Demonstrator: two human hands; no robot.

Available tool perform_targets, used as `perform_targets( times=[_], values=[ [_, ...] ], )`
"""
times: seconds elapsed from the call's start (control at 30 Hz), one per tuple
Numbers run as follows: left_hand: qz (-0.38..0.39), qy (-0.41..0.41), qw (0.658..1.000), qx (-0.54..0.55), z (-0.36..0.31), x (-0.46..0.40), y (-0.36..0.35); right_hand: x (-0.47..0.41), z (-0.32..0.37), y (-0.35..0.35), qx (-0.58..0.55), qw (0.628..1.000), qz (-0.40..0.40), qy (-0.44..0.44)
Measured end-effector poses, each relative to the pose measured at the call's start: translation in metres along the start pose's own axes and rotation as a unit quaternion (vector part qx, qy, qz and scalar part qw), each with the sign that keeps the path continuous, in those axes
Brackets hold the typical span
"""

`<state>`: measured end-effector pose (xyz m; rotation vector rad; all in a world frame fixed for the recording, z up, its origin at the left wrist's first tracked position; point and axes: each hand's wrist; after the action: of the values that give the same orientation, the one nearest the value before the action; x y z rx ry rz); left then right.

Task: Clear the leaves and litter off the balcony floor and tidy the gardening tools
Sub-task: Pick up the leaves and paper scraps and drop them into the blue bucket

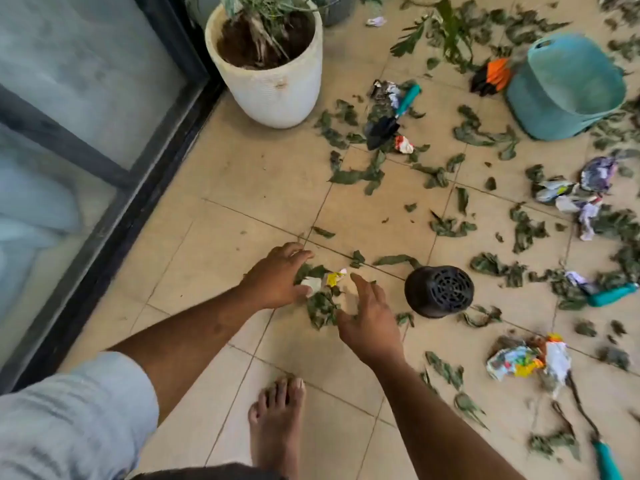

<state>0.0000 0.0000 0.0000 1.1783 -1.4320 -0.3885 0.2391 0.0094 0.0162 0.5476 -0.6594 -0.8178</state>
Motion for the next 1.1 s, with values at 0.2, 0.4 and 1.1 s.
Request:
perform_targets(
  times=[0.2,0.4,1.1],
  values=[
    [-0.01,-0.048,0.998,-0.042,0.01,-0.037,-0.052,-0.046,-0.017,-0.035,0.098,0.992,0.08,0.027],
    [-0.042,-0.092,0.991,-0.086,0.023,-0.037,-0.074,-0.054,-0.029,-0.064,0.216,0.966,0.121,0.075],
    [0.128,0.168,0.845,0.491,0.016,0.006,-0.034,-0.072,-0.047,-0.007,-0.462,0.86,-0.014,-0.218]
  ],
)
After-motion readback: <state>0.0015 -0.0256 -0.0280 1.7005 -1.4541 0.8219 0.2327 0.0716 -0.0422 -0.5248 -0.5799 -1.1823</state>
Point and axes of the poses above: each hand's wrist, its own x-axis away from the middle knuckle, its own y-axis out of the back of the hand, z = x × y, and after that the axes turned 11 degrees about y, right-handed
